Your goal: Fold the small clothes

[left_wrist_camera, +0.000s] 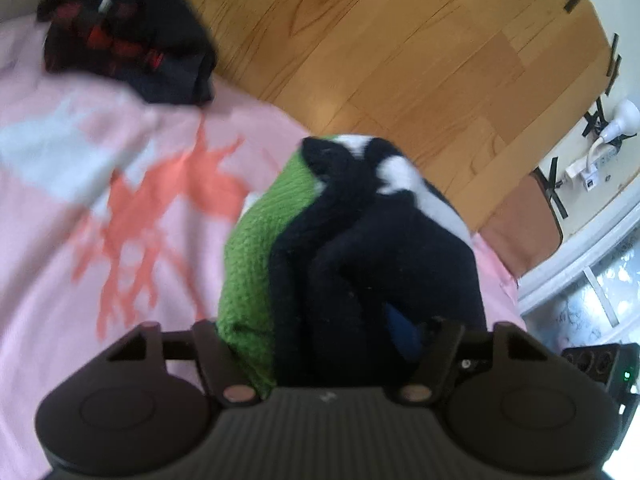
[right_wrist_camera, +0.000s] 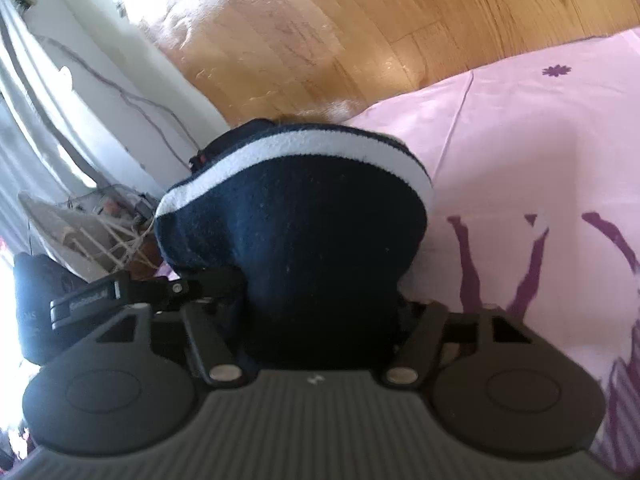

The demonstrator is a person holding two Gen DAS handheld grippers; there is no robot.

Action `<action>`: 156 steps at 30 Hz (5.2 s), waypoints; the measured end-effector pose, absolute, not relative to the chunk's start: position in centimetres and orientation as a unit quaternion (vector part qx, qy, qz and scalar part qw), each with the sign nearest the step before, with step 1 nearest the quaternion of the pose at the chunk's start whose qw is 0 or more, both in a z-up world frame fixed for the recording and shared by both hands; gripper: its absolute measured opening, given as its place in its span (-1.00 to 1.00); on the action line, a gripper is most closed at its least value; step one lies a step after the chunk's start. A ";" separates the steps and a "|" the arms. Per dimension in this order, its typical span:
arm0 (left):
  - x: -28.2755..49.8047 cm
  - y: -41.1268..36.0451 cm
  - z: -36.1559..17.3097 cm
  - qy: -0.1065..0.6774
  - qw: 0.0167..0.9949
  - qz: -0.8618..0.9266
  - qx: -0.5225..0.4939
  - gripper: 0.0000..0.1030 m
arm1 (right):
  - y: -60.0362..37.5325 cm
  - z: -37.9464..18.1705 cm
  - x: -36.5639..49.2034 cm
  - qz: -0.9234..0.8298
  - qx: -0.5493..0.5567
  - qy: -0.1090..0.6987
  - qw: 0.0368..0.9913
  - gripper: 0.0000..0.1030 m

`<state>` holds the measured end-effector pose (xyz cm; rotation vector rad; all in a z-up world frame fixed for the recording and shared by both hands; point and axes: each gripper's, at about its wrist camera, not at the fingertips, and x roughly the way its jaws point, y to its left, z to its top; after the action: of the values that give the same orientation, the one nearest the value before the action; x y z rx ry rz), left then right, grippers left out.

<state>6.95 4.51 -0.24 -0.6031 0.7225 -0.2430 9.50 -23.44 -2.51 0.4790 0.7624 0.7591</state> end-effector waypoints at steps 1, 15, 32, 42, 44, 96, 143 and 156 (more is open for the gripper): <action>7.4 4.3 0.8 0.333 0.894 -0.118 -0.275 0.12 | -23.1 -1.7 9.7 0.362 0.219 0.345 0.838 0.08; 27.8 10.1 3.4 0.294 0.929 -0.010 -0.224 0.18 | -14.6 1.7 30.1 0.388 0.194 0.267 0.861 0.05; 15.6 3.0 0.6 0.264 0.954 0.102 -0.097 0.53 | -18.8 -2.1 21.8 0.263 0.114 0.313 0.906 0.67; 5.8 -2.1 0.3 0.273 0.952 0.129 -0.057 0.67 | -22.3 -2.1 8.6 0.213 0.085 0.300 0.926 0.71; 4.8 -3.3 0.0 0.279 0.950 0.130 -0.053 0.68 | -22.7 -2.5 7.2 0.202 0.072 0.293 0.932 0.71; 1.9 -6.5 -0.1 0.257 0.956 0.139 -0.003 0.99 | -24.8 -2.8 3.8 0.195 0.122 0.253 0.940 0.73; 1.5 -6.9 -0.1 0.244 0.959 0.142 0.004 1.00 | -24.8 -2.8 3.8 0.196 0.134 0.254 0.938 0.74; 1.1 -6.8 0.0 0.230 0.962 0.146 0.000 1.00 | -24.9 -2.8 3.9 0.197 0.134 0.255 0.937 0.74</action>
<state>1.09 -6.80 -0.03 0.0005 0.4659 0.2949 3.89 -24.85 -2.84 0.2745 0.5218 0.4029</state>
